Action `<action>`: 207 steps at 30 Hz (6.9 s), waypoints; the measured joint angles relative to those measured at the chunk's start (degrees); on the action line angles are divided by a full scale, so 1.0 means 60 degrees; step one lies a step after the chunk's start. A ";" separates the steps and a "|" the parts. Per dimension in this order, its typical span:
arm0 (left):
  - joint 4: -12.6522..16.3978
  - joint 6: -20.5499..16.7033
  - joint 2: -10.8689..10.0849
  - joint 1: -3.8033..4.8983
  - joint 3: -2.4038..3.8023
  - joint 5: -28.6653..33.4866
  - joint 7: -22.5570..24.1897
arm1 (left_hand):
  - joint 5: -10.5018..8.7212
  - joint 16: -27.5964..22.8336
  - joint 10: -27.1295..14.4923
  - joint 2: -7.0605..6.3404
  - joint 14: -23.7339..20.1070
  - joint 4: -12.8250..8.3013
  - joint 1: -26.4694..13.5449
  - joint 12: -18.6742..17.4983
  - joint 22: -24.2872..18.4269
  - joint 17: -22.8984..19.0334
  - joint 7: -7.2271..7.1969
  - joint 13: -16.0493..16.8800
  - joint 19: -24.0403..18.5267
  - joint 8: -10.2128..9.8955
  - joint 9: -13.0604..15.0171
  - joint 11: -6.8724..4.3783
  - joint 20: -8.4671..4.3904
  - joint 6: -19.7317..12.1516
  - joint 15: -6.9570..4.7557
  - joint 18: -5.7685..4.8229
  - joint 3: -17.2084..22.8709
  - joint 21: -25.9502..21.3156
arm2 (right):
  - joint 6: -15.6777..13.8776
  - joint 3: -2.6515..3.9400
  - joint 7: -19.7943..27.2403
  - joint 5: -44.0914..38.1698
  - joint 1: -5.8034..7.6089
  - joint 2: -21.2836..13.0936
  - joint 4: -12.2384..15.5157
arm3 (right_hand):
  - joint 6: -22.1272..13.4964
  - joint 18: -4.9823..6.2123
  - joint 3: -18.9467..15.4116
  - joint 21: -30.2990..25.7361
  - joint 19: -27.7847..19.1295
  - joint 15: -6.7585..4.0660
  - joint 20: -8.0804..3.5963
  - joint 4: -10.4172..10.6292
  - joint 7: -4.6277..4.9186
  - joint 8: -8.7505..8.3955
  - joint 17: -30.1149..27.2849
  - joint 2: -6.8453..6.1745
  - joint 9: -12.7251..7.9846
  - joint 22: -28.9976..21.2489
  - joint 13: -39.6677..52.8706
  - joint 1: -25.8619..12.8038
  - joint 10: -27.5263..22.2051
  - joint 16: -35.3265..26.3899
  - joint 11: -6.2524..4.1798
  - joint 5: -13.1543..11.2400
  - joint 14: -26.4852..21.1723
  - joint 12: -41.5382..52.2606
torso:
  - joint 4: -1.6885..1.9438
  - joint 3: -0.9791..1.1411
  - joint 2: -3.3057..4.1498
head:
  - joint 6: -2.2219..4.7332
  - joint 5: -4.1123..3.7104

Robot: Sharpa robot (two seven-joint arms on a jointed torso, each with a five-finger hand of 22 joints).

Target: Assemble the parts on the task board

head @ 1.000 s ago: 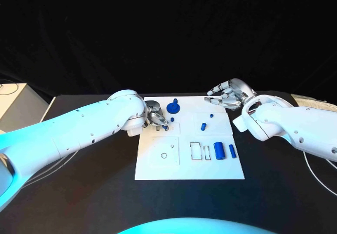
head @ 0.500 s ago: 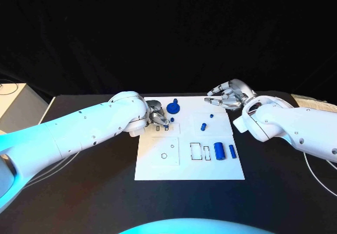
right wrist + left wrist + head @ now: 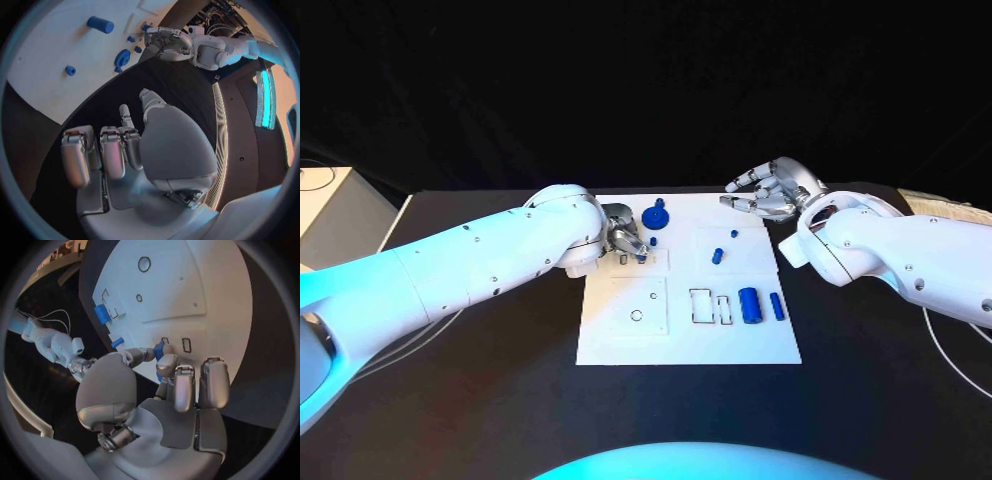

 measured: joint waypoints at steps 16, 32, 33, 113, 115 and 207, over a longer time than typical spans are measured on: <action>0.0061 0.0167 -0.0033 -0.0022 -0.0021 -0.0232 -0.0005 | -0.0023 0.0000 -0.0001 0.0026 0.0000 0.0000 0.0026 -0.0001 -0.0002 0.0000 0.0001 0.0001 0.0033 0.0038 0.0000 0.0001 -0.0033 0.0001 0.0000 0.0000 0.0000 0.0000 | 0.0016 0.0000 0.0008 0.0000 0.0000 -0.0014 0.0002 | 0.0000 0.0000 0.0027 0.0000 0.0000 0.0000 0.0000 -0.0027 0.0000 0.0000 0.0008 0.0051 0.0007 -0.0001 -0.0001 -0.0051 0.0000 0.0000 0.0000 0.0000 0.0000 0.0000 | 0.0003 0.0011 -0.0013 | 0.0004 -0.0006; 0.0028 0.0172 0.0006 -0.0052 -0.0033 -0.0374 -0.0006 | -0.0016 0.0000 -0.0002 0.0027 0.0000 0.0000 0.0027 -0.0001 -0.0003 -0.0001 0.0005 -0.0075 0.0033 0.0038 0.0081 0.0002 -0.0033 0.0005 0.0001 0.0000 0.0000 0.0000 | 0.0029 0.0000 0.0017 -0.0002 -0.0003 -0.0019 0.0003 | 0.0000 0.0000 0.0053 0.0000 0.0000 0.0000 0.0000 0.0000 0.0000 0.0000 0.0006 0.0022 0.0008 -0.0003 -0.0002 -0.0079 0.0000 0.0000 0.0000 0.0000 0.0000 0.0000 | 0.0001 0.0005 0.0005 | -0.0023 -0.0001; 0.0028 0.0171 0.0007 -0.0053 -0.0033 -0.0382 -0.0006 | -0.0016 0.0000 -0.0002 0.0027 0.0000 0.0000 0.0027 -0.0001 -0.0003 -0.0001 0.0016 -0.0074 0.0033 0.0037 0.0081 0.0002 -0.0033 0.0016 0.0001 0.0000 0.0000 0.0000 | 0.0030 0.0000 0.0017 -0.0002 -0.0003 -0.0019 0.0003 | 0.0000 0.0000 0.0053 0.0000 0.0000 0.0000 0.0000 0.0000 0.0000 0.0000 0.0006 0.0021 0.0008 -0.0003 -0.0003 -0.0080 0.0000 0.0000 0.0000 0.0000 0.0000 0.0000 | 0.0001 0.0005 0.0005 | -0.0024 -0.0005; -0.0172 -0.0052 0.0142 -0.0126 -0.0090 -0.0442 -0.0034 | -0.0544 0.0000 0.0011 -0.0133 0.0000 0.0530 -0.0331 -0.0037 -0.0034 0.0000 -0.0389 -0.0063 0.0032 -0.0253 0.0036 -0.0084 -0.0033 0.0423 -0.0069 0.0000 -0.2745 -0.0074 | 0.0038 0.0000 0.0048 0.0011 -0.0029 -0.0082 0.0087 | 0.0000 0.0000 0.0053 0.0000 0.0000 0.0000 0.0000 0.0001 0.0000 0.0037 0.0001 0.0025 0.0012 -0.0002 -0.0002 -0.0176 0.0000 0.0000 0.0000 0.0000 0.0000 0.0000 | 0.0006 0.0016 0.0001 | -0.0012 -0.0056; -0.0153 -0.0059 0.0125 -0.0128 -0.0091 -0.0443 -0.0034 | -0.1063 0.0000 0.0011 -0.0108 0.0000 0.0748 -0.0180 -0.0037 -0.0034 -0.0001 -0.0363 -0.0069 0.0032 -0.0308 0.0017 -0.0084 -0.0033 0.0449 -0.0069 0.0000 -0.3042 -0.0074 | 0.0037 0.0000 0.0051 0.0012 -0.0029 -0.0085 0.0088 | 0.0000 0.0000 0.0053 0.0000 0.0000 0.0000 0.0000 0.0001 0.0000 0.0037 0.0001 0.0025 0.0012 -0.0002 -0.0002 -0.0176 0.0000 0.0000 0.0000 0.0000 0.0000 0.0000 | 0.0005 0.0016 0.0000 | -0.0012 -0.0057; -0.2765 -0.0293 0.0625 0.0308 0.1297 -0.0099 0.0114 | -0.1740 -0.0037 -0.0432 0.0129 0.0035 0.1151 0.0382 -0.0232 -0.0350 -0.0001 -0.0149 -0.0571 -0.0108 -0.0576 -0.0025 0.0052 0.0034 0.0178 -0.0034 -0.0001 -0.3839 -0.0260 | -0.1351 0.0014 0.2541 0.2553 0.0055 0.0038 -0.0261 | -0.1087 0.1562 0.2467 -1.4330 -0.5856 0.1351 0.1513 -0.0254 0.0511 0.0294 -0.9542 -0.0630 -0.0085 -0.9538 -1.1106 -0.0225 -0.4791 -1.2762 0.0972 0.0299 -0.5125 -1.2870 | -0.0059 -0.0016 0.0423 | 0.0733 0.0048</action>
